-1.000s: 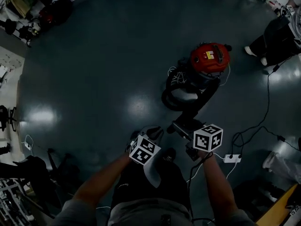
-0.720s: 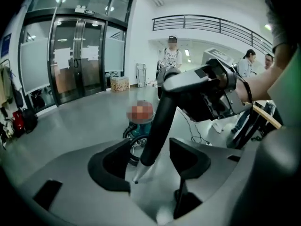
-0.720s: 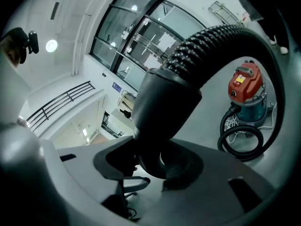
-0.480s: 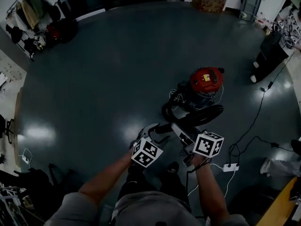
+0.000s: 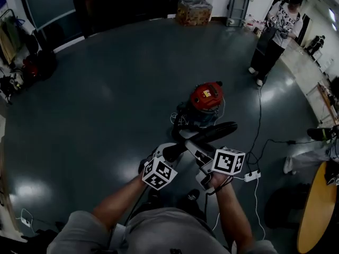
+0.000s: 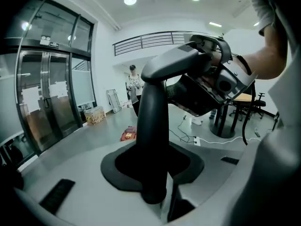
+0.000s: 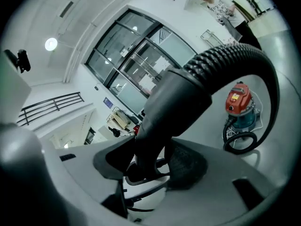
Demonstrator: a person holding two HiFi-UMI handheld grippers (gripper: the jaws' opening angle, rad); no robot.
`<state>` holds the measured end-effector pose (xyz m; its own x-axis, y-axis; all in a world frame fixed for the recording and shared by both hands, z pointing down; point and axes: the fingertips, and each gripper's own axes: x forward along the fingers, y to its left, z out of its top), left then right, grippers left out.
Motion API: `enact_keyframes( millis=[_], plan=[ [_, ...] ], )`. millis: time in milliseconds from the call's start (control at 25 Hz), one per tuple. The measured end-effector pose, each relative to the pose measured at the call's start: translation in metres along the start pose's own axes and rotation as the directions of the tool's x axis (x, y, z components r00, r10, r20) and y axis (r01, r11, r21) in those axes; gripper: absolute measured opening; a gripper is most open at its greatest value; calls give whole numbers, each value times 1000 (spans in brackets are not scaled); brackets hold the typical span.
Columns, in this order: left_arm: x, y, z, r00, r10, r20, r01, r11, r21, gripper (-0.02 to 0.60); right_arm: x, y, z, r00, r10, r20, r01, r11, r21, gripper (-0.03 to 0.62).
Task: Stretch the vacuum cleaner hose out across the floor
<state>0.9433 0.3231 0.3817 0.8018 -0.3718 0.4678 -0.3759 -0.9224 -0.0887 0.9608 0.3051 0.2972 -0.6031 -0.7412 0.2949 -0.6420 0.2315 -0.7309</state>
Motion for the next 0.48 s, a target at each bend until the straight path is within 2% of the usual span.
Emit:
enact_keyframes(
  millis=[120, 320, 400, 480],
  plan=[
    [-12, 0, 11, 999, -24, 28, 22, 998, 50, 132, -8, 3, 0, 997, -54, 51, 51, 997, 64, 190],
    [-19, -6, 33, 998, -19, 61, 12, 993, 122, 130, -36, 5, 3, 984, -82, 160, 55, 984, 169, 201],
    [-19, 1, 36, 998, 6, 58, -13, 993, 116, 130, -48, 8, -2, 982, -90, 165, 66, 987, 146, 201],
    [-21, 7, 38, 998, 12, 60, -18, 995, 103, 130, -58, 14, -9, 984, -98, 148, 90, 994, 54, 201]
  ],
)
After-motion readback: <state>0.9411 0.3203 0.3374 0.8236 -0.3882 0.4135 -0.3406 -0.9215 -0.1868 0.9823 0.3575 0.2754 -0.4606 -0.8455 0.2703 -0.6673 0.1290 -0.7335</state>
